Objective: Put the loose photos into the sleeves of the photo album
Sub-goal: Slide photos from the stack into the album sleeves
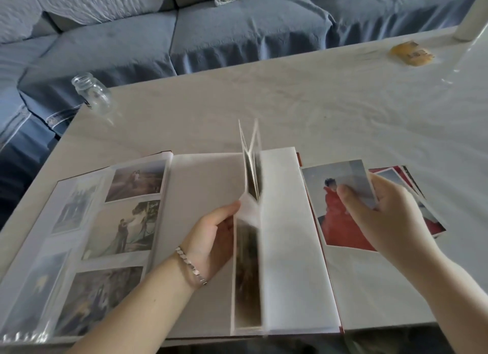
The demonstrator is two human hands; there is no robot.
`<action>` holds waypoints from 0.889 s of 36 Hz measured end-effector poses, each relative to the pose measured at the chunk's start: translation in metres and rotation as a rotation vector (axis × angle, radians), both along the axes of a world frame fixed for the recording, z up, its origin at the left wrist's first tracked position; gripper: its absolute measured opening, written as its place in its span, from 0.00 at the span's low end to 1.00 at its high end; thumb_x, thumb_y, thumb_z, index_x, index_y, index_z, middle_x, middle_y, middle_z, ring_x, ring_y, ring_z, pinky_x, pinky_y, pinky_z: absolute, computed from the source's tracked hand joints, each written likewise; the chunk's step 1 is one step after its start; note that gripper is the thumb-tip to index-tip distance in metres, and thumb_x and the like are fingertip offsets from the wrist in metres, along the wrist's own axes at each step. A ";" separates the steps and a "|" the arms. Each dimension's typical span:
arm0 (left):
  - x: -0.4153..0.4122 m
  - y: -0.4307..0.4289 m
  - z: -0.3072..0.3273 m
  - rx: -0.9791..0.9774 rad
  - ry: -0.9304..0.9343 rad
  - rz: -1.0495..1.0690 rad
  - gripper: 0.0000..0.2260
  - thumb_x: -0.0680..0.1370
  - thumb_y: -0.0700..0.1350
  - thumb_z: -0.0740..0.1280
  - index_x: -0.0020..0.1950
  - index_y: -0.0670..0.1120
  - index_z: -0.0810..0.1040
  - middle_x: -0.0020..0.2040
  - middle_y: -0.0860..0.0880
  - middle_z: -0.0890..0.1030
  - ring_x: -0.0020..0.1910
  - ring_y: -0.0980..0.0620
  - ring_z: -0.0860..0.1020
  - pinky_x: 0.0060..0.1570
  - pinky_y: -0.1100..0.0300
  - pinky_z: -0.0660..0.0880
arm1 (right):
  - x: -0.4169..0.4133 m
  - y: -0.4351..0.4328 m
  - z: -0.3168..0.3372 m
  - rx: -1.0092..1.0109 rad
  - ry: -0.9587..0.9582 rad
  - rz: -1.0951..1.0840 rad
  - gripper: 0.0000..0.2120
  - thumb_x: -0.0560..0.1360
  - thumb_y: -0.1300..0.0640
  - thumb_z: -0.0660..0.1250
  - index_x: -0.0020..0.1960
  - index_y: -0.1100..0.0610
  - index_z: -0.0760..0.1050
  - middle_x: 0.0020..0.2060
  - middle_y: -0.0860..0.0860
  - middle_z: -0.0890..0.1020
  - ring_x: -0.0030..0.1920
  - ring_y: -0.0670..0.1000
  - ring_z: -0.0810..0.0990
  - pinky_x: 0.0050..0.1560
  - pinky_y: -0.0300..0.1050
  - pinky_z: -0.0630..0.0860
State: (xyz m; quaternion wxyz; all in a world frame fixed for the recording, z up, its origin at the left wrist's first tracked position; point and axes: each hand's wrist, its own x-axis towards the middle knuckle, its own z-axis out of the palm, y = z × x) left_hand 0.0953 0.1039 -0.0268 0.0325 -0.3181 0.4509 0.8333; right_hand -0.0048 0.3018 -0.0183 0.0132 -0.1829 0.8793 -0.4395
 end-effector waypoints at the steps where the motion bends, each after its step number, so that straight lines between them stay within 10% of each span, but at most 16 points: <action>1: -0.001 0.000 -0.001 -0.033 0.007 -0.001 0.10 0.67 0.45 0.67 0.42 0.39 0.81 0.36 0.43 0.82 0.34 0.48 0.80 0.34 0.60 0.78 | 0.000 0.000 0.000 0.005 -0.002 -0.002 0.07 0.76 0.58 0.64 0.40 0.55 0.77 0.30 0.52 0.79 0.32 0.52 0.77 0.33 0.40 0.69; 9: 0.007 -0.015 -0.016 -0.833 -0.070 0.054 0.09 0.78 0.44 0.64 0.39 0.49 0.80 0.37 0.48 0.80 0.38 0.50 0.77 0.43 0.60 0.72 | 0.001 0.003 0.001 0.014 -0.020 -0.009 0.07 0.76 0.58 0.64 0.45 0.58 0.79 0.32 0.53 0.81 0.33 0.54 0.78 0.33 0.41 0.71; 11: 0.013 -0.026 -0.021 -1.017 -0.097 0.034 0.05 0.78 0.44 0.65 0.48 0.47 0.80 0.43 0.44 0.79 0.44 0.51 0.75 0.44 0.61 0.68 | 0.000 0.003 -0.001 0.015 -0.027 0.005 0.07 0.76 0.58 0.63 0.47 0.59 0.80 0.32 0.55 0.81 0.32 0.56 0.79 0.34 0.43 0.71; 14: 0.022 -0.034 -0.025 -1.198 -0.209 -0.021 0.24 0.77 0.36 0.64 0.73 0.44 0.62 0.65 0.43 0.74 0.61 0.47 0.74 0.54 0.60 0.71 | 0.000 0.002 -0.003 0.024 -0.034 0.011 0.06 0.76 0.58 0.63 0.45 0.57 0.78 0.30 0.52 0.79 0.30 0.53 0.77 0.30 0.36 0.70; 18: 0.023 -0.013 -0.022 -1.626 -0.140 -0.180 0.31 0.76 0.35 0.65 0.75 0.48 0.56 0.76 0.48 0.51 0.75 0.54 0.49 0.66 0.67 0.47 | -0.001 0.000 -0.007 0.030 -0.049 0.006 0.06 0.77 0.58 0.63 0.43 0.56 0.77 0.30 0.51 0.79 0.29 0.51 0.76 0.28 0.33 0.69; 26: -0.032 0.069 -0.036 -1.494 -0.258 -0.645 0.39 0.77 0.63 0.57 0.76 0.48 0.38 0.76 0.48 0.35 0.74 0.49 0.34 0.70 0.56 0.37 | -0.003 0.010 -0.009 0.080 -0.026 -0.088 0.07 0.76 0.57 0.64 0.47 0.57 0.80 0.33 0.52 0.80 0.33 0.45 0.76 0.26 0.34 0.67; 32: -0.055 0.086 -0.042 -1.424 -0.439 -0.681 0.41 0.76 0.56 0.60 0.75 0.43 0.35 0.74 0.40 0.32 0.73 0.42 0.32 0.71 0.50 0.35 | -0.005 0.022 -0.008 0.046 -0.060 -0.102 0.06 0.76 0.57 0.64 0.43 0.50 0.78 0.32 0.46 0.78 0.32 0.44 0.74 0.25 0.34 0.65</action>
